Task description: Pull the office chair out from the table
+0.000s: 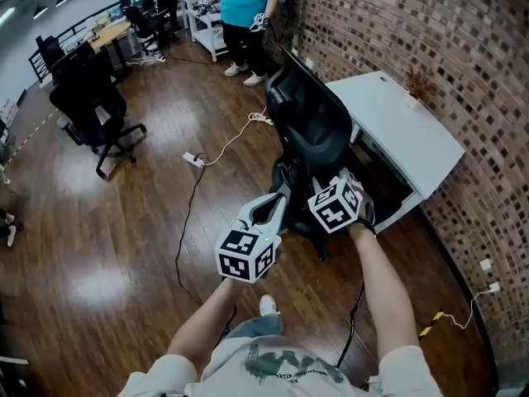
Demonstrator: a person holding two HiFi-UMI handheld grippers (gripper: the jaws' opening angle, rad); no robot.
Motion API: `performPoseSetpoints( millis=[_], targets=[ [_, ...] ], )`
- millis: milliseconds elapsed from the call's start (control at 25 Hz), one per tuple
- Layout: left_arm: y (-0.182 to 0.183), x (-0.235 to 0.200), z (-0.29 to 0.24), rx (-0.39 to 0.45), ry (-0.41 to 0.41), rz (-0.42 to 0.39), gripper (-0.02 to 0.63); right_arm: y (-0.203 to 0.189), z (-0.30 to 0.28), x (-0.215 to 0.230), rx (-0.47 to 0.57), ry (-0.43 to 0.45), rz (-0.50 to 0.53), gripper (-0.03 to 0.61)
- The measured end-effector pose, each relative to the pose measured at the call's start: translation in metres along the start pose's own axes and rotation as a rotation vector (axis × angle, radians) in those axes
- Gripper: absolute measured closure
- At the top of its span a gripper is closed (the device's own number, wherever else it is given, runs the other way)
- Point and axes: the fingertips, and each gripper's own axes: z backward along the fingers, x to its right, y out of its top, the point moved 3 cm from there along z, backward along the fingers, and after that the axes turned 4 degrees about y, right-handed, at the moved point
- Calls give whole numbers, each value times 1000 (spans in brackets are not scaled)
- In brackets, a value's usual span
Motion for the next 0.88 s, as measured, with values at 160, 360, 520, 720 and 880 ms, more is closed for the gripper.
performPoseSetpoints(
  millis=[160,360,520,720,880],
  targets=[
    [-2,-6,43,7,49,-5,598,10,14,-31,16,19,13,479],
    [-4,-3,92,-5,69,-20,598,19,36,-77,28,45,20,479],
    [-4,-3,122,-15,86,-21,598,29,54,-113,47,65,46,477],
    [-8,2,148,-27,87,-31,598,36,78,-156,66,77,89,474],
    [-11,0,172,-21,90,-35,598,41,93,-183,79,80,111,471]
  ],
)
